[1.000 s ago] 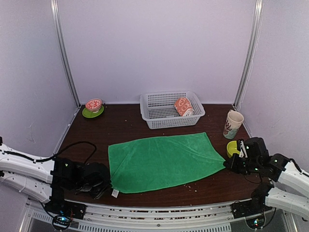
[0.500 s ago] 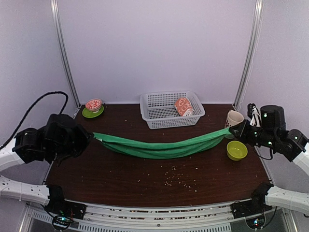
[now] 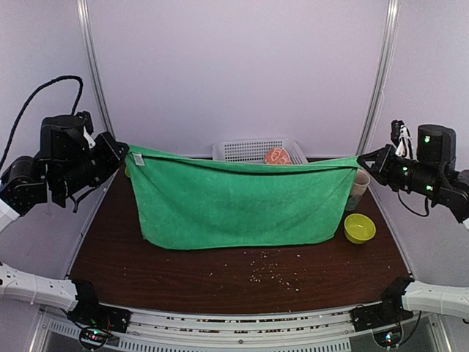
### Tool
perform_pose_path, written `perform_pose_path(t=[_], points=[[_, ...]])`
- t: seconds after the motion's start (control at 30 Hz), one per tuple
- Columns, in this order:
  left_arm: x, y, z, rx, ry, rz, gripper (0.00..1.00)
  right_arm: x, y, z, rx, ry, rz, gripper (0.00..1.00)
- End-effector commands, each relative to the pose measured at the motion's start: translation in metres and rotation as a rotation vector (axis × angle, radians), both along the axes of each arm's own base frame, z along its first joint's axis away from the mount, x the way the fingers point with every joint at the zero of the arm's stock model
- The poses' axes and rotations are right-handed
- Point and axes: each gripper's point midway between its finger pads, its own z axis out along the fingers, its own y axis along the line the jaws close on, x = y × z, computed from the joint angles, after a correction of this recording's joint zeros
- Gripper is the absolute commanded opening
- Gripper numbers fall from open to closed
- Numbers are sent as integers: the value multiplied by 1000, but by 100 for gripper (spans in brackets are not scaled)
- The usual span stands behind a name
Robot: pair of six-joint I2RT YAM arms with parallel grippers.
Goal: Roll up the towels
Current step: Flatten out the towel at the center of the board.
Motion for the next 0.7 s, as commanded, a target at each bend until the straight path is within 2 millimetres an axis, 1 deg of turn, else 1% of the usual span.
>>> perform_pose_path(t=[0.0,0.1,0.17,0.23,0.3,0.37,0.43,0.47,0.5,0.53,0.6,0.63,0.67], points=[[24,-8,10,58,-27,-5,0,21,5,-5,-49,21,-30,0],[51,-13,-2,18,2,-33,0,40,8,-6,-80,27,-51,0],[72,-13,-9,-5,20,-38,0,56,11,-6,-88,30,-59,0],[91,-13,-5,-10,24,-41,0,72,12,-1,-95,24,-70,0],[107,-13,8,-15,6,-46,0,88,13,12,-88,10,-74,0],[119,-13,28,-13,-23,-53,0,98,12,29,-93,-15,-81,0],[120,-11,50,-3,-62,-53,0,101,11,47,-101,-49,-87,0],[118,-10,57,-4,-78,-57,0,100,10,48,-102,-53,-86,0],[114,-8,58,-8,-80,-59,0,99,10,45,-103,-52,-85,0],[110,-8,53,-21,-73,-66,0,97,9,37,-105,-39,-85,0],[102,-8,11,-27,3,-80,0,92,8,9,-110,1,-83,0],[97,-6,-12,-25,45,-78,0,90,7,-9,-113,27,-83,0],[91,-2,-40,-26,95,-68,0,87,6,-24,-106,37,-85,0]])
